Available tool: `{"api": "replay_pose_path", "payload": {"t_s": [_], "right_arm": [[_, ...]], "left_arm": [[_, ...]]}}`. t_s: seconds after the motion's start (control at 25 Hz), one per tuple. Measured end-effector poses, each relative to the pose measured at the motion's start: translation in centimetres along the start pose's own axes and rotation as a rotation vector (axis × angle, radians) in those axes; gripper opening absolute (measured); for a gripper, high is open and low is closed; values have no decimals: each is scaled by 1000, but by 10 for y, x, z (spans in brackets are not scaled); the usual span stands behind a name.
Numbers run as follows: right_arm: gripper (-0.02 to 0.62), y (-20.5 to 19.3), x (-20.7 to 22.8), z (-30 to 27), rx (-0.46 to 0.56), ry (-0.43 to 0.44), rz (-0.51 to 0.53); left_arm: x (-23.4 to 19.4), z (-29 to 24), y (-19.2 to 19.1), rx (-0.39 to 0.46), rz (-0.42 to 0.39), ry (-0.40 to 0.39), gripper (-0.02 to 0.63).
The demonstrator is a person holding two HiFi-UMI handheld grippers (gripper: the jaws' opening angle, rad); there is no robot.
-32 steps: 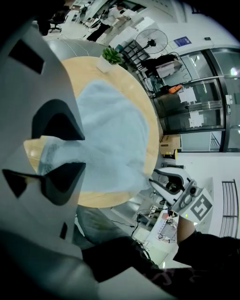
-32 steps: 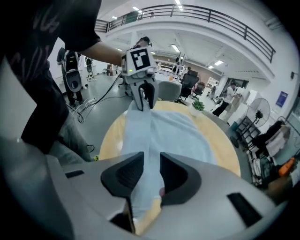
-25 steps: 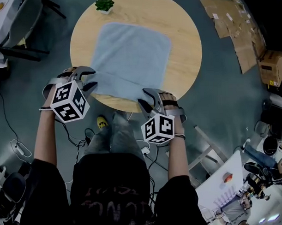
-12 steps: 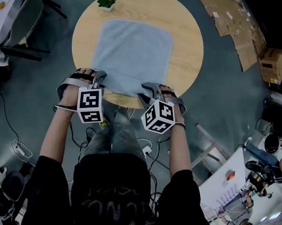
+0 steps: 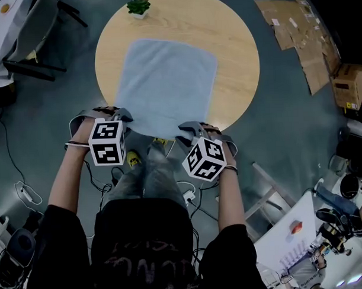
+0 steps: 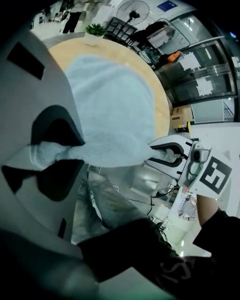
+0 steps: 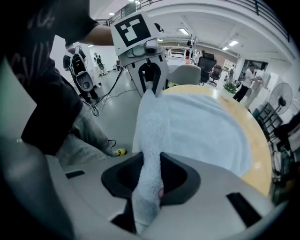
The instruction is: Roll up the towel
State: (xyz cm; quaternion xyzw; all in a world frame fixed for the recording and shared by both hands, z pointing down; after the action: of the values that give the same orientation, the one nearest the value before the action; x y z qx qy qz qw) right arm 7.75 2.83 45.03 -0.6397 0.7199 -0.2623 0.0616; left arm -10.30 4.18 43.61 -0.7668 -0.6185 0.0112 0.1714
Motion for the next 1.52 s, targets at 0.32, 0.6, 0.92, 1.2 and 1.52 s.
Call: {"api": "replay_pose_path", "payload": {"t_s": [0.32,0.6,0.92,1.2,1.52], "right_arm": [[136,4,41,25,-5,-132,57],[118,7,58,36,25,6,29],[108,3,41,34,100,361,-123],[186,2,81,57,142,45,-12],[165,-7,107,57,125,-114,15]], "left_arm": [[-47,12,3,74,119,125,125],[-62,9,2,66,222,-60,99],[-46,7,0,60,262,-357,100],[-79,6,-6,102,302,-191,153],[-111,0,-11,116,337,25,155]]}}
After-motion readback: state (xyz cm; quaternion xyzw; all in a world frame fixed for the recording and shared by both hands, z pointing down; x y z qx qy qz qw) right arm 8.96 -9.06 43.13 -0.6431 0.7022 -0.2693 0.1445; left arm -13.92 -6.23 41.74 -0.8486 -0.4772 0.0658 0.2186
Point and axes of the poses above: the fingertips, and each gripper's own axes: z backward along the fingers, x to its right, y out of its top, the point moved 7 cm from there along z, backward along the fingers, and after that the axes turned 15 degrees about y, right-handed, at the moved point
